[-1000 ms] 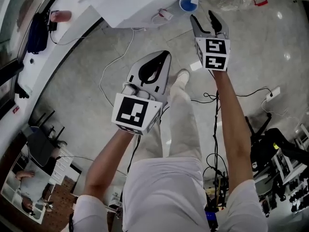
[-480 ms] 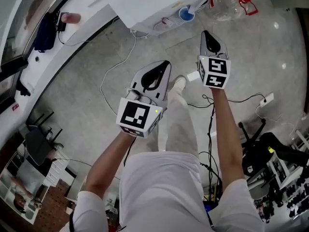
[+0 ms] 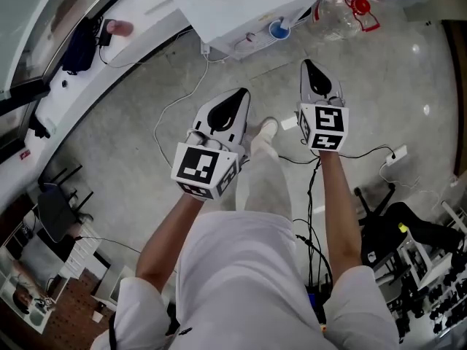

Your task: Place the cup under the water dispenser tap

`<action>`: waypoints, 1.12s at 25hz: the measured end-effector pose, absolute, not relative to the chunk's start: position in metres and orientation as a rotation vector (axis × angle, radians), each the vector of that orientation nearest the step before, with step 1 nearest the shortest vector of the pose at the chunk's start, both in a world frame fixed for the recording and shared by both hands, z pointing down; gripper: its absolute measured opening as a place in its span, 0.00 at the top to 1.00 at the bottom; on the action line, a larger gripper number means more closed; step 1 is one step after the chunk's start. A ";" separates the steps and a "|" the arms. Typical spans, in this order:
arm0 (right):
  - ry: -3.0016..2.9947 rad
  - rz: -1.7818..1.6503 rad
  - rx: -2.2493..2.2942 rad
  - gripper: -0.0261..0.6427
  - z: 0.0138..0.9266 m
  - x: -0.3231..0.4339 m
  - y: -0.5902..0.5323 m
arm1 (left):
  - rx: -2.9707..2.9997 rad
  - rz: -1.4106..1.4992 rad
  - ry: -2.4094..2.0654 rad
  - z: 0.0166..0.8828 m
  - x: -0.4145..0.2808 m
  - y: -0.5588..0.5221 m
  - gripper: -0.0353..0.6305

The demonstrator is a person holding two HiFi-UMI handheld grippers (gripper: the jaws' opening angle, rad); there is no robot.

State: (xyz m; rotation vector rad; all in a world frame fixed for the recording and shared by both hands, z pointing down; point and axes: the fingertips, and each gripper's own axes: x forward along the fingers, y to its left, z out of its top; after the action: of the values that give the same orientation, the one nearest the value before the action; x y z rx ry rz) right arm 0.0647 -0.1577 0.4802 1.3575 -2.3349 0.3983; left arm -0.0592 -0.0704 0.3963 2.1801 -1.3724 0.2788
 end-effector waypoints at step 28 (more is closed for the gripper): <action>-2.465 0.212 1.378 0.95 0.251 0.066 -0.051 | 2.301 0.101 -1.440 0.231 -0.112 -0.022 0.94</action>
State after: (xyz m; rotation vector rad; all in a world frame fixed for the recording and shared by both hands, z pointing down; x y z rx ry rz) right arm 0.0656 -0.0515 0.2506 1.3777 -2.4646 0.2124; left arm -0.1124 -0.0219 0.2312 2.3010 -1.4396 0.1014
